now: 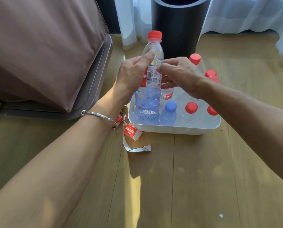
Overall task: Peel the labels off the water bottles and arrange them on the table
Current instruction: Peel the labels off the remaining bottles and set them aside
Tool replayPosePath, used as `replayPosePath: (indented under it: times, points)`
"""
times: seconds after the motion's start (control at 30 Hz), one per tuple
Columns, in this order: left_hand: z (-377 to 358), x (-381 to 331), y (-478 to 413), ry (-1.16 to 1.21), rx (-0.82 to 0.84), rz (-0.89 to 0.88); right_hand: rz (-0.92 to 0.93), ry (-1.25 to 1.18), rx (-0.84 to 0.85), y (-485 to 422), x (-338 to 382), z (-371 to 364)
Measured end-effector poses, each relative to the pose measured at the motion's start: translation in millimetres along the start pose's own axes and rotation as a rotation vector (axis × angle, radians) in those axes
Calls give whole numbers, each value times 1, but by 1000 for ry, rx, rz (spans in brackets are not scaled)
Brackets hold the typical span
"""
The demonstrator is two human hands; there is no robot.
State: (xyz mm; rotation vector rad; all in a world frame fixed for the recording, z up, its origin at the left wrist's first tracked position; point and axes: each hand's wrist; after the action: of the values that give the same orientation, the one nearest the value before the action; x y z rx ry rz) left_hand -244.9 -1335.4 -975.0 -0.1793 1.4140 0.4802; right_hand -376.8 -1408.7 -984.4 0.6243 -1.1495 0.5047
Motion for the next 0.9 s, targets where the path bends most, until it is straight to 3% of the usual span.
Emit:
replayPosePath:
  times: [0.5,0.67,0.9]
  points:
    - [-5,0,-1,-8,-14,-64,22,-42,-76,-4,1,-2]
    - [-10,-3,0,-45,-50,-71,69,14,-245,-3,-5,-5]
    - [-10,-3,-3,-2,-49,-92,29,-138,-74,-3,3,-4]
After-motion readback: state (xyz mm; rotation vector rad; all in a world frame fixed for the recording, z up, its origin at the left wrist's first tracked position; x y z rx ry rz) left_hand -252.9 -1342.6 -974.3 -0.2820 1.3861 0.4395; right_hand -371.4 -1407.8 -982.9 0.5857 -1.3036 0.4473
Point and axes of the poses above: each hand's wrist, its own y-axis away from the middle knuckle, its own z-axis out of the back of the hand, x = y × z, and after that the axes turned 2 degrees about y, right-handed
